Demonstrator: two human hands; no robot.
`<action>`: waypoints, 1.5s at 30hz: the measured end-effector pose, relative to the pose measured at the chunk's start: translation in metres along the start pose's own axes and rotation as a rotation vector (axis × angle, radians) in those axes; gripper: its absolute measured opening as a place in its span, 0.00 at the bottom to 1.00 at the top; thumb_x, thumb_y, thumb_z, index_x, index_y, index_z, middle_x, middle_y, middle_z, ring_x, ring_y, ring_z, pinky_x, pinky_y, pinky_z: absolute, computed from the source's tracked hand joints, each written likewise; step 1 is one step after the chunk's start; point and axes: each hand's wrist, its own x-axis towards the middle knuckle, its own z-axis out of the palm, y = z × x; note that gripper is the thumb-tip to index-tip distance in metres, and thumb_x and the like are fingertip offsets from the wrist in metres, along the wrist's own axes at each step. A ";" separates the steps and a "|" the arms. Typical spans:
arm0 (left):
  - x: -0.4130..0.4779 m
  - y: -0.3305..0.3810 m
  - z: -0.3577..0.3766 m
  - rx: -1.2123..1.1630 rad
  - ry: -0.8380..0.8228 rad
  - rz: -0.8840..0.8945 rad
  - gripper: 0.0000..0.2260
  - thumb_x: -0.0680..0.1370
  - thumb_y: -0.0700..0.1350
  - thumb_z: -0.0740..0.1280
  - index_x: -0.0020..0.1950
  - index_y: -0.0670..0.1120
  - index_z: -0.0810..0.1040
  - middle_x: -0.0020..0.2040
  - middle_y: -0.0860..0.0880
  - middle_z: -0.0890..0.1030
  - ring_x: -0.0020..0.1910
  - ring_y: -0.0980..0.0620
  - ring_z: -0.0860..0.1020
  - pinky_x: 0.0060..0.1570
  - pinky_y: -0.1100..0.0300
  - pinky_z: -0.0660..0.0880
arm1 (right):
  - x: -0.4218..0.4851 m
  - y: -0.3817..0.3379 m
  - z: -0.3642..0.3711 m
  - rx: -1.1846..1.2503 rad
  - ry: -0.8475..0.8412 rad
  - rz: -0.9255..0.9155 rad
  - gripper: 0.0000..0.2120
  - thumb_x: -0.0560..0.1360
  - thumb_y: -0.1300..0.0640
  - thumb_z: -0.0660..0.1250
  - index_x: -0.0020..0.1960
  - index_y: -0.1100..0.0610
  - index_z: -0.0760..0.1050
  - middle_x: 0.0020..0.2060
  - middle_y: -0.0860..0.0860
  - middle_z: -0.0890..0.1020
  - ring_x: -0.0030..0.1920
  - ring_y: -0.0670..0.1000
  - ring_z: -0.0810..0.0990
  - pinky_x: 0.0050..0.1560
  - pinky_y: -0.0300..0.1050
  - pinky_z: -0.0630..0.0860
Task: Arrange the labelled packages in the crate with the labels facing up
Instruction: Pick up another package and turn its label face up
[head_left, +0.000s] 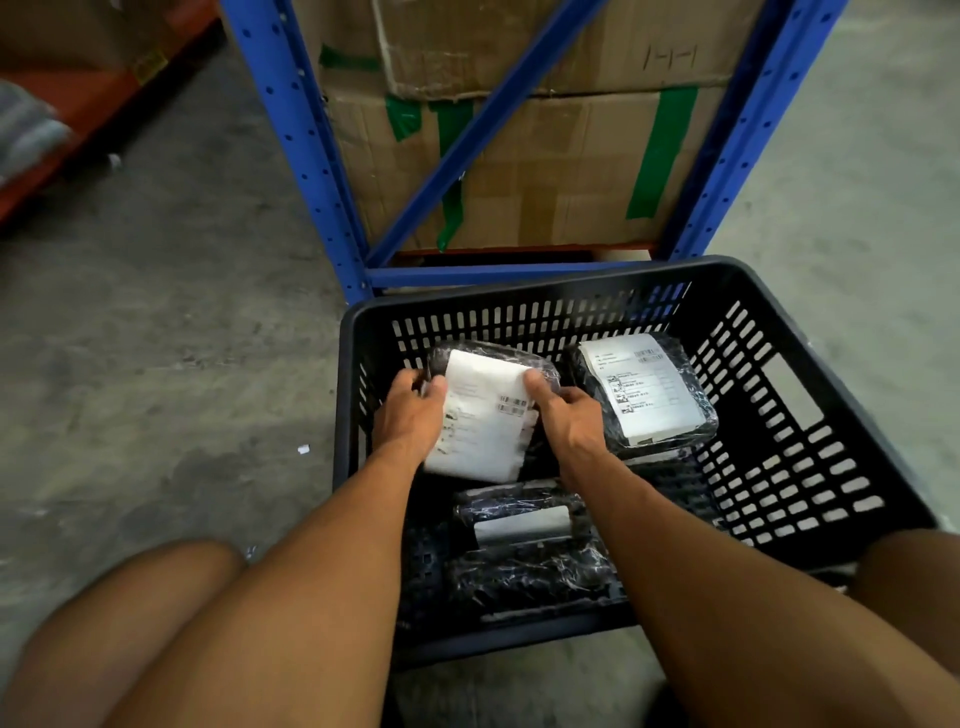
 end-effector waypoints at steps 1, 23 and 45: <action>-0.001 -0.005 0.001 0.041 0.009 -0.013 0.19 0.83 0.58 0.58 0.70 0.52 0.70 0.56 0.45 0.80 0.51 0.45 0.79 0.52 0.52 0.76 | 0.001 -0.003 0.001 -0.025 -0.009 -0.002 0.21 0.72 0.40 0.70 0.51 0.58 0.75 0.44 0.52 0.83 0.44 0.51 0.81 0.49 0.48 0.75; -0.003 -0.022 0.035 0.091 -0.148 -0.265 0.19 0.78 0.44 0.69 0.67 0.42 0.76 0.63 0.43 0.81 0.60 0.43 0.80 0.60 0.54 0.77 | 0.005 0.001 0.001 -0.547 -0.078 0.044 0.29 0.74 0.64 0.69 0.73 0.58 0.65 0.62 0.58 0.79 0.57 0.57 0.79 0.60 0.47 0.75; 0.056 -0.061 0.078 0.386 -0.059 -0.406 0.21 0.80 0.37 0.66 0.73 0.43 0.70 0.68 0.40 0.77 0.66 0.40 0.77 0.62 0.49 0.78 | 0.062 0.036 0.032 -1.148 -0.217 0.070 0.27 0.75 0.63 0.66 0.71 0.58 0.62 0.62 0.59 0.76 0.62 0.59 0.76 0.63 0.48 0.75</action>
